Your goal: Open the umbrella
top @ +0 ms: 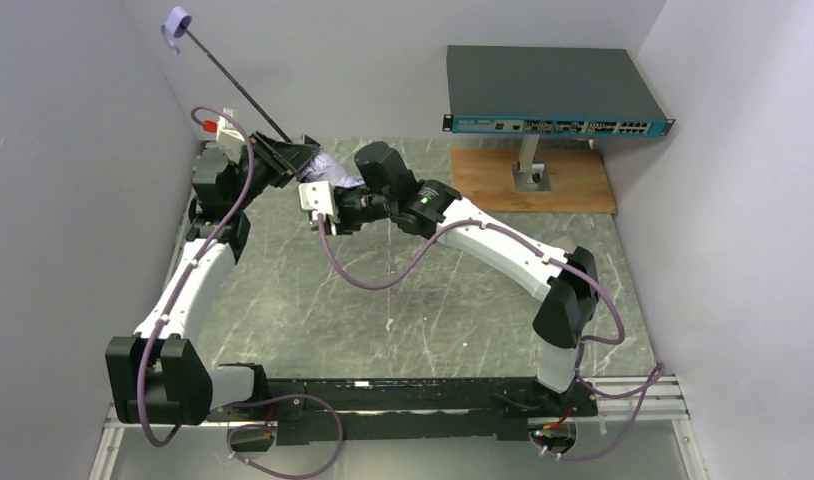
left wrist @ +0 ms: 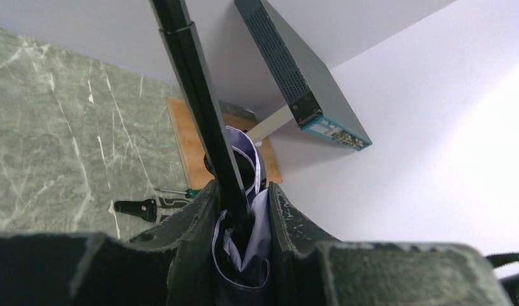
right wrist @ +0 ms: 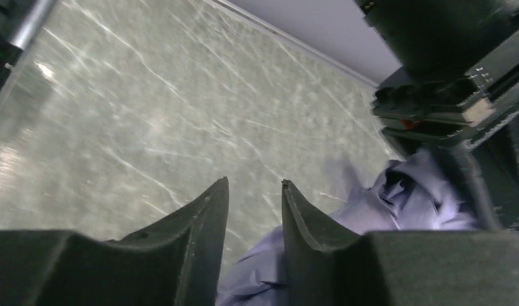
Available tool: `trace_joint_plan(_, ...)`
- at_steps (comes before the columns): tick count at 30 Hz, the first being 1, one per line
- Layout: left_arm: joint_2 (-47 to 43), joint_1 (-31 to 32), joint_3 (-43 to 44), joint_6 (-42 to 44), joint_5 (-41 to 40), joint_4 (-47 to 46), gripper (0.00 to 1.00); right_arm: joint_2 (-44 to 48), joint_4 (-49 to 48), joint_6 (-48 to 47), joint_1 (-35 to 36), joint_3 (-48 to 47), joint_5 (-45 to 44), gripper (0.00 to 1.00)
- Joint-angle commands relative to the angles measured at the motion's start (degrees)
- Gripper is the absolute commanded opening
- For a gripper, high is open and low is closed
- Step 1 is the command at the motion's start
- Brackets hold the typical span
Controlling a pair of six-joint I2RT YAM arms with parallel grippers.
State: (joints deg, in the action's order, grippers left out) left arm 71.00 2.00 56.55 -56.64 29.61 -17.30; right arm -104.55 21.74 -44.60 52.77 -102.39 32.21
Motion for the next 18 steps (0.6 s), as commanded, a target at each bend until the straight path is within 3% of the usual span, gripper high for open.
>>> trace_joint_plan(1, -2.0, -0.3, 2.6, 1.2, -1.7, -7.6, 0.00, 4.2, -1.7, 2.8, 0.9, 1.1, 3.2, 0.56)
trace_joint_plan(3, -2.6, -0.3, 2.2, 2.5, -1.3, -7.6, 0.00, 6.0, -4.9, 7.5, 0.1, 2.3, 1.3, 0.67)
trace_joint_plan(5, -3.2, -0.3, 1.9, 4.0, -0.6, -8.0, 0.00, 7.8, -7.5, 12.7, -1.2, 2.9, 0.6, 0.71)
trace_joint_plan(12, -4.7, -0.2, 1.1, 11.9, 4.3, -8.2, 0.00, 11.8, -12.5, 32.1, -6.6, 3.8, -3.0, 0.75)
trace_joint_plan(18, -6.7, 1.1, 0.8, 27.7, 12.3, -4.3, 0.00, 8.9, -13.0, 47.3, -14.9, -1.2, -0.8, 0.80)
